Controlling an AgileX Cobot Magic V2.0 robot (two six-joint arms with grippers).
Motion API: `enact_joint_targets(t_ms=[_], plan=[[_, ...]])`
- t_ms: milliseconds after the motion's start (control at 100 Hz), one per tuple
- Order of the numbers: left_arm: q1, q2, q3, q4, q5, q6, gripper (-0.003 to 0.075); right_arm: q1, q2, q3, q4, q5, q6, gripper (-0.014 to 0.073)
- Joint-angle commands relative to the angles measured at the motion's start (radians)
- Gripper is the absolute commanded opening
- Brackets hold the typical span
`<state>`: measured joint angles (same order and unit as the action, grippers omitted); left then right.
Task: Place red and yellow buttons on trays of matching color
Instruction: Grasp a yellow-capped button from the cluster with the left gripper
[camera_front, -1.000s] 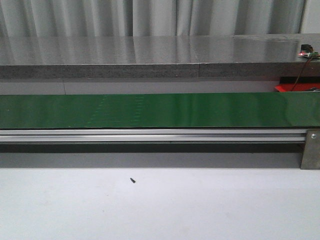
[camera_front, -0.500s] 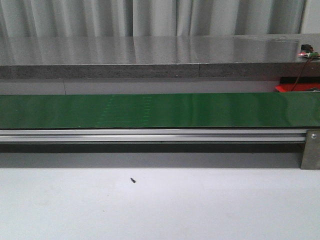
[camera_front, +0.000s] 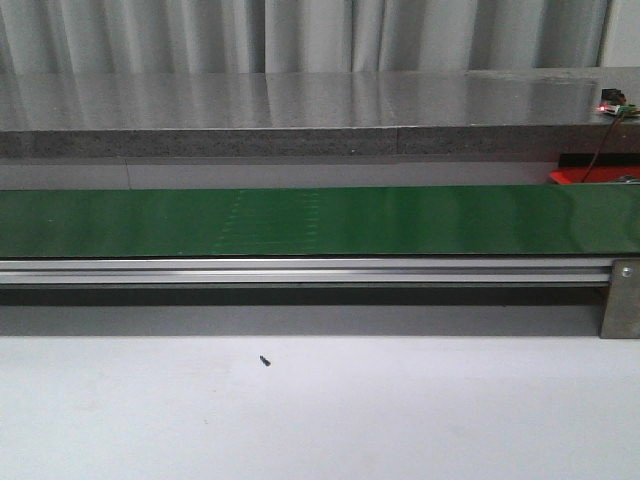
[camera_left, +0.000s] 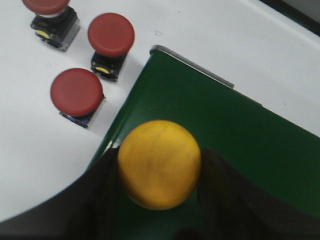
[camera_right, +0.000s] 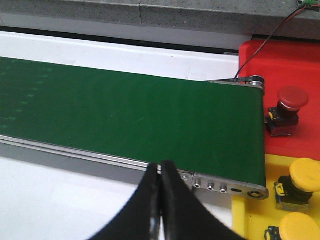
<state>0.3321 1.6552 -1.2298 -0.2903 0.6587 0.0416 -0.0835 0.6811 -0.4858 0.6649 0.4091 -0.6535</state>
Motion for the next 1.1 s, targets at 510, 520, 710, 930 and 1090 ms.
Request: enact_joint_targets(t_ms=[510,520,710,930,1090], plan=[[-0.046,-0.024,-0.022,-0.024,-0.042,0.011,0.0639,0.001,-0.006,-0.027,0.022,-0.056,-0.006,-0.0067],[-0.046,-0.024,-0.022,-0.024,-0.042,0.011,0.0639,0.001,-0.006,-0.027,0.022,-0.056,-0.006,-0.0067],[-0.042,-0.076,-0.022,-0.024,-0.077,0.011,0.0639,0.001,-0.006,-0.027,0.022,-0.056,-0.006,-0.0067],[-0.008,-0.126,-0.022,-0.049,-0.118,0.011,0.0639,0.001,-0.006,-0.027,0.022,-0.056,-0.006,-0.0067],[0.054,-0.130,-0.022,-0.057,-0.128,0.011,0.0639,0.001,-0.006,-0.027,0.022,-0.056,-0.006,-0.0067]])
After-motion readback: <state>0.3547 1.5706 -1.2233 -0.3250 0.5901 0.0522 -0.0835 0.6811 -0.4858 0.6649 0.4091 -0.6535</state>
